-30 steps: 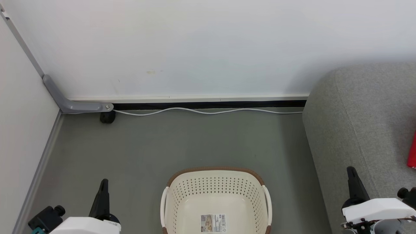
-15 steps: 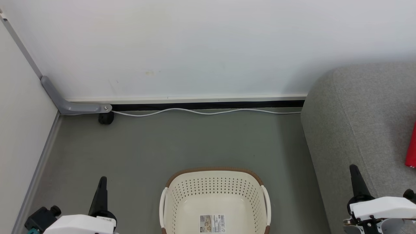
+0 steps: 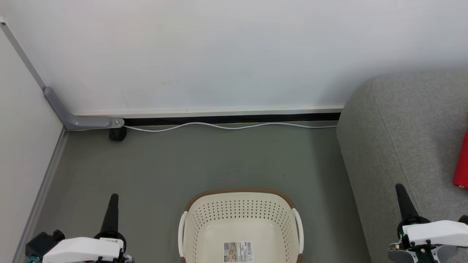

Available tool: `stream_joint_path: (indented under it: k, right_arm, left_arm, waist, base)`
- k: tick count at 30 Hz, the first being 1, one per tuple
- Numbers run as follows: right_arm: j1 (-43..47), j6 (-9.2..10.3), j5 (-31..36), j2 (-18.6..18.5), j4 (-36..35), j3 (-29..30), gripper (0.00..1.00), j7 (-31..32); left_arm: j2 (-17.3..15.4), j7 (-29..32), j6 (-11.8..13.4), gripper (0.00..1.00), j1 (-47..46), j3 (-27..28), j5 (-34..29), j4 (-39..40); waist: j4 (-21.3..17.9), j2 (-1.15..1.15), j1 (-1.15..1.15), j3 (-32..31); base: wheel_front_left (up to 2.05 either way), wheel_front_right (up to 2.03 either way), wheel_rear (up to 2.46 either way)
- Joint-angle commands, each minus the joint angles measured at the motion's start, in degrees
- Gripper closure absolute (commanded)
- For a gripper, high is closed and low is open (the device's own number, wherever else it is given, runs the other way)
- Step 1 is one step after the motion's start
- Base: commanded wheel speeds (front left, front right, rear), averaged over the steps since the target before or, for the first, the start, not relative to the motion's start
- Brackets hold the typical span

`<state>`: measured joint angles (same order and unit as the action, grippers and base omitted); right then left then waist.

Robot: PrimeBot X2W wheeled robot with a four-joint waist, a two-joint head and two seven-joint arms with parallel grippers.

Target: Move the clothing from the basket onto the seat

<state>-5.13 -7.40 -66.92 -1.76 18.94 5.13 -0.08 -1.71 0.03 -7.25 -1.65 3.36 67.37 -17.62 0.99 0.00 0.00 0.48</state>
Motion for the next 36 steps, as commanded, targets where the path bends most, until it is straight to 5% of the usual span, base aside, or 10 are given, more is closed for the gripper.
stream_joint_path:
  k: [1, 36]
  right_arm:
    - [-1.27, -0.07, -1.71, -0.86, -2.1, -0.62, 1.0, 0.57]
    - [-1.05, -0.09, -24.89, -1.11, -4.87, 1.38, 1.0, 6.49]
  left_arm:
    - [-0.98, 0.33, -0.17, 1.0, -3.04, 1.56, 1.5, 1.78]
    - [-1.17, 6.39, -0.24, 1.0, -4.52, 3.16, 24.44, 3.53]
  waist:
    - [-0.03, 0.0, 0.0, -0.01]
    - [-0.97, 0.0, 0.0, -0.3]
  base:
    - [0.0, 0.0, 0.0]
    - [0.0, 0.0, 0.0]
